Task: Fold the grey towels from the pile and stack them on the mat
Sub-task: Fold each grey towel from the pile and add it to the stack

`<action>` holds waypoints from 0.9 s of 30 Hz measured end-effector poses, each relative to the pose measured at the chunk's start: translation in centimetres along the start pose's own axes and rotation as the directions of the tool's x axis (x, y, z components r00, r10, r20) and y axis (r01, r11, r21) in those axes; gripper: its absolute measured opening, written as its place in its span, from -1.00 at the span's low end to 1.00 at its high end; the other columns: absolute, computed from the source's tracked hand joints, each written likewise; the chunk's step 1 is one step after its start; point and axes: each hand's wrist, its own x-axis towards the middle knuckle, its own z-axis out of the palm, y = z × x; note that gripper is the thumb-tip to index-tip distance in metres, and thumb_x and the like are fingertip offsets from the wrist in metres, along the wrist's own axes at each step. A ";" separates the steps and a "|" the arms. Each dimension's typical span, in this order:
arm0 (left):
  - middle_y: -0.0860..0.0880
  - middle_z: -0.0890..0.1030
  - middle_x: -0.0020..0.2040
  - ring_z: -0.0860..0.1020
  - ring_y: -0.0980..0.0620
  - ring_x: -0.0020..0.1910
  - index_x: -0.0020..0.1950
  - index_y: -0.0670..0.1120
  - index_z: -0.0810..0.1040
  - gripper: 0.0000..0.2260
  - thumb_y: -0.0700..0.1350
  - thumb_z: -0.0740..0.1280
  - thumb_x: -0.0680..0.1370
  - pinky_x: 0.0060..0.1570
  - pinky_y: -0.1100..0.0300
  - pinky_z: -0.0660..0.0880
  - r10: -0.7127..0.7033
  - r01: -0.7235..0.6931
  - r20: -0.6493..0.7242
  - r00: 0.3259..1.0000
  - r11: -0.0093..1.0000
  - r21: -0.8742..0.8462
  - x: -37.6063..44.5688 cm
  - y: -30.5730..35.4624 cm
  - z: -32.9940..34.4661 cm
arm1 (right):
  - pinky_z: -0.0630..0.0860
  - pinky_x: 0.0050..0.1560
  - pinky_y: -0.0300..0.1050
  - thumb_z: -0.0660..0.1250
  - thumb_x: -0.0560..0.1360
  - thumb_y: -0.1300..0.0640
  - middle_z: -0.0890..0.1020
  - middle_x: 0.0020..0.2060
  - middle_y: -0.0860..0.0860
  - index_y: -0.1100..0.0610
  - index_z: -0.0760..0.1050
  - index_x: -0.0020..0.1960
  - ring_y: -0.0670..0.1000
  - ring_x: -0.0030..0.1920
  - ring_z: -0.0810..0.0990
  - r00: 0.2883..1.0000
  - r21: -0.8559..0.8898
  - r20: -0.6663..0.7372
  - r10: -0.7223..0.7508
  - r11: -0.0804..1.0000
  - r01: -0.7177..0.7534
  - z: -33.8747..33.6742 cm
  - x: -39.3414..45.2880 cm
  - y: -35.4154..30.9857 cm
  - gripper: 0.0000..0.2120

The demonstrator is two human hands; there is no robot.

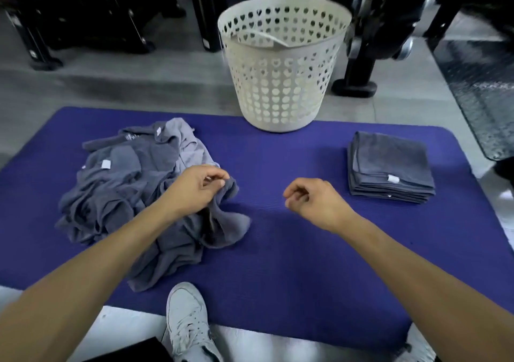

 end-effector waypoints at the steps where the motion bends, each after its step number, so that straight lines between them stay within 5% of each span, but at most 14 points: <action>1: -0.01 0.64 -0.06 0.59 0.13 -0.10 -0.09 0.00 0.65 -0.80 -0.26 0.31 0.59 -0.02 0.22 0.50 0.034 -0.035 0.011 0.999 0.998 0.043 -0.9 1.3 -0.8 | 0.45 -0.30 -0.32 0.40 0.51 0.17 0.63 -0.24 -0.09 0.02 0.58 -0.06 -0.17 -0.34 0.51 1.000 0.006 -0.009 -0.027 1.000 0.027 -0.4 -0.7 -0.5 -0.94; 4: 0.05 0.64 -0.10 0.60 0.07 -0.06 -0.10 0.17 0.60 -0.82 -0.12 0.29 0.54 0.02 0.21 0.51 0.082 -0.084 0.048 0.995 0.995 0.050 -3.6 5.3 -3.0 | 0.46 -0.19 -0.40 0.45 0.49 0.13 0.62 -0.11 -0.15 -0.01 0.58 0.05 -0.17 -0.26 0.56 0.992 0.006 -0.046 -0.116 0.993 0.117 -1.2 -2.7 -2.2 -0.84; 7: -0.04 0.64 -0.05 0.62 0.03 -0.06 -0.10 0.04 0.65 -0.76 -0.29 0.31 0.59 0.01 0.24 0.51 0.135 -0.134 0.023 0.991 0.990 -0.034 -5.7 8.8 -4.1 | 0.47 -0.09 -0.43 0.48 0.47 0.11 0.61 0.04 -0.14 -0.01 0.57 0.19 -0.13 -0.09 0.60 0.976 -0.011 -0.028 -0.216 0.976 0.216 -1.4 -4.5 -3.7 -0.69; 9: -0.03 0.64 -0.07 0.60 0.18 -0.15 -0.04 -0.06 0.63 -0.78 -0.35 0.29 0.60 -0.09 0.39 0.47 0.183 -0.182 -0.003 0.983 0.978 -0.103 -6.7 11.3 -4.4 | 0.44 -0.05 -0.41 0.50 0.45 0.11 0.60 0.08 -0.14 -0.02 0.56 0.24 -0.15 0.00 0.56 0.961 -0.031 -0.019 -0.277 0.961 0.276 -1.6 -5.4 -4.4 -0.62; 12: 0.18 0.64 -0.18 0.56 0.28 -0.21 -0.04 -0.09 0.63 -0.80 -0.36 0.29 0.59 -0.15 0.45 0.43 0.217 -0.226 -0.064 0.974 0.947 -0.227 -7.7 14.2 -4.5 | 0.47 -0.05 -0.34 0.49 0.46 0.15 0.63 -0.01 -0.11 -0.01 0.64 0.11 -0.14 -0.01 0.57 0.941 -0.035 -0.036 -0.336 0.942 0.335 -2.3 -6.6 -5.4 -0.77; 16: 0.08 0.65 -0.18 0.56 0.18 -0.18 -0.07 -0.09 0.63 -0.82 -0.32 0.31 0.59 -0.11 0.35 0.48 0.195 -0.215 -0.095 0.976 0.930 -0.297 -7.9 15.5 -4.0 | 0.48 -0.14 -0.30 0.40 0.52 0.22 0.68 -0.21 -0.15 0.04 0.68 -0.09 -0.17 -0.17 0.62 0.940 -0.059 -0.119 -0.318 0.948 0.313 -5.0 -8.2 -6.1 -0.88; 20: 0.13 0.65 -0.22 0.55 0.19 -0.20 -0.12 0.03 0.64 -0.77 -0.31 0.35 0.57 -0.12 0.40 0.45 0.126 -0.163 -0.180 0.976 0.963 -0.212 -6.0 15.1 -3.0 | 0.56 -0.01 -0.03 0.38 0.53 0.18 0.67 -0.23 -0.09 0.04 0.62 -0.14 -0.08 -0.15 0.62 0.957 -0.166 -0.142 -0.254 0.959 0.230 -8.9 -10.4 -6.0 -0.90; 23: 0.19 0.65 -0.31 0.53 0.21 -0.29 -0.17 0.10 0.65 -0.74 -0.29 0.39 0.54 -0.22 0.40 0.45 0.104 -0.131 -0.167 0.981 0.979 -0.158 -3.9 15.1 -2.0 | 0.51 -0.11 -0.16 0.39 0.52 0.21 0.66 -0.32 -0.12 0.01 0.62 -0.19 -0.18 -0.29 0.57 0.957 -0.114 -0.174 -0.231 0.970 0.213 -11.6 -12.1 -6.6 -0.84; 27: 0.14 0.69 -0.14 0.62 0.16 -0.10 -0.13 0.17 0.63 -0.74 -0.23 0.44 0.49 0.02 0.27 0.50 0.170 -0.188 -0.175 0.970 0.978 -0.091 -1.9 17.0 0.0 | 0.46 -0.15 -0.30 0.41 0.51 0.26 0.67 -0.34 -0.11 -0.01 0.63 -0.22 -0.20 -0.28 0.57 0.947 0.012 -0.238 -0.217 0.974 0.226 -14.3 -13.6 -7.9 -0.79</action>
